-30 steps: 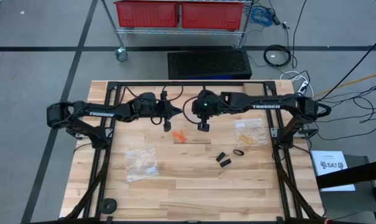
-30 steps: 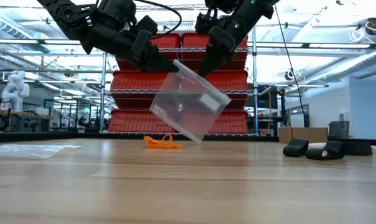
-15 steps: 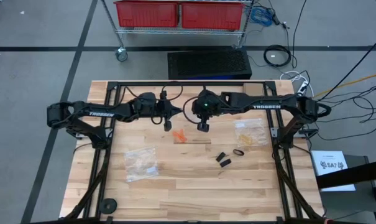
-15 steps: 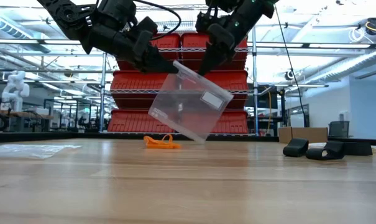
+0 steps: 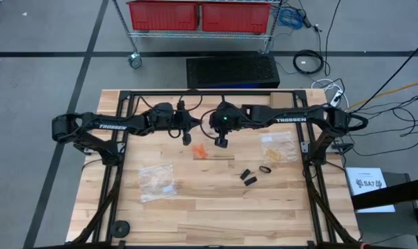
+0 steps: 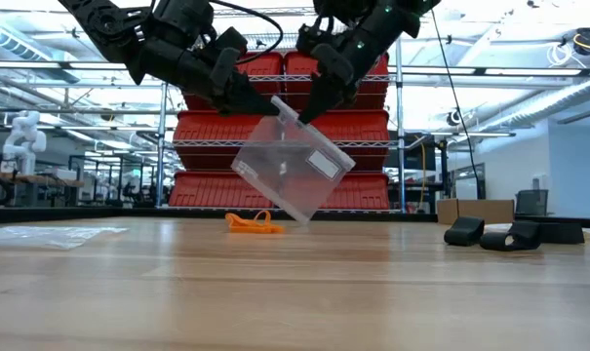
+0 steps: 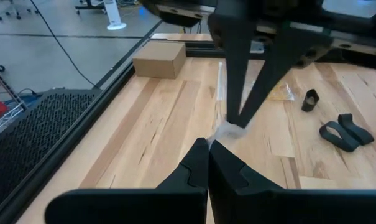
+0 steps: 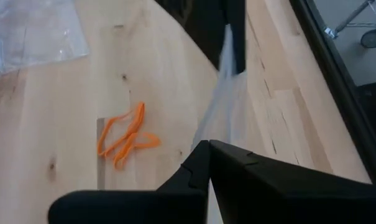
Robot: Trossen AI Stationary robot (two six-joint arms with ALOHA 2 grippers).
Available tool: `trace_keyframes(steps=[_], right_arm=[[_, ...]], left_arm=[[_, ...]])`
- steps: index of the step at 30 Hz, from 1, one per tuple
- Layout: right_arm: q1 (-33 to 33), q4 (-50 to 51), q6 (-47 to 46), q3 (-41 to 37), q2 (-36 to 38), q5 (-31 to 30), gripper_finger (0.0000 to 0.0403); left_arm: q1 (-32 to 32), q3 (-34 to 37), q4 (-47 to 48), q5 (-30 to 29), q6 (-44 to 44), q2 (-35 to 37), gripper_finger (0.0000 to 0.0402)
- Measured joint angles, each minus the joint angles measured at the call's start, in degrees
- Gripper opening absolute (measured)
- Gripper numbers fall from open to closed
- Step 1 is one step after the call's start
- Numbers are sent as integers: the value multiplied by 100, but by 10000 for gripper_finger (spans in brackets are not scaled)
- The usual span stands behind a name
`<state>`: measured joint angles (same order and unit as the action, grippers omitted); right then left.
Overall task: Sort rubber bands
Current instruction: Open the top transparent zip bag
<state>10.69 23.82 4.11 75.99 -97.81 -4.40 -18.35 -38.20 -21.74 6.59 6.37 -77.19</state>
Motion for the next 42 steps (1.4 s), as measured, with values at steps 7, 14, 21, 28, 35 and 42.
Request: trace_keyframes(steps=[7,14,21,28,35,42], right_arm=[[139,-219,-26,0,-173,-355,0],[298,-308,-6,-45,-322,220,0],[288,-1903,-213,-949,-318,744,0],[228,-3198,-629,-1454,-314,-17,4],[237,-3272,-737,-1456,-309,-58,96],[231,-3248,-793,-1456,-271,8,191]], left_arm=[[0,0,9,9,-7,-2,0],[0,2,37,43,-9,-2,0],[11,4,218,46,-104,-2,0],[137,4,196,46,-162,-2,0],[241,4,57,35,-186,-2,0],[237,4,153,-76,-306,-2,0]])
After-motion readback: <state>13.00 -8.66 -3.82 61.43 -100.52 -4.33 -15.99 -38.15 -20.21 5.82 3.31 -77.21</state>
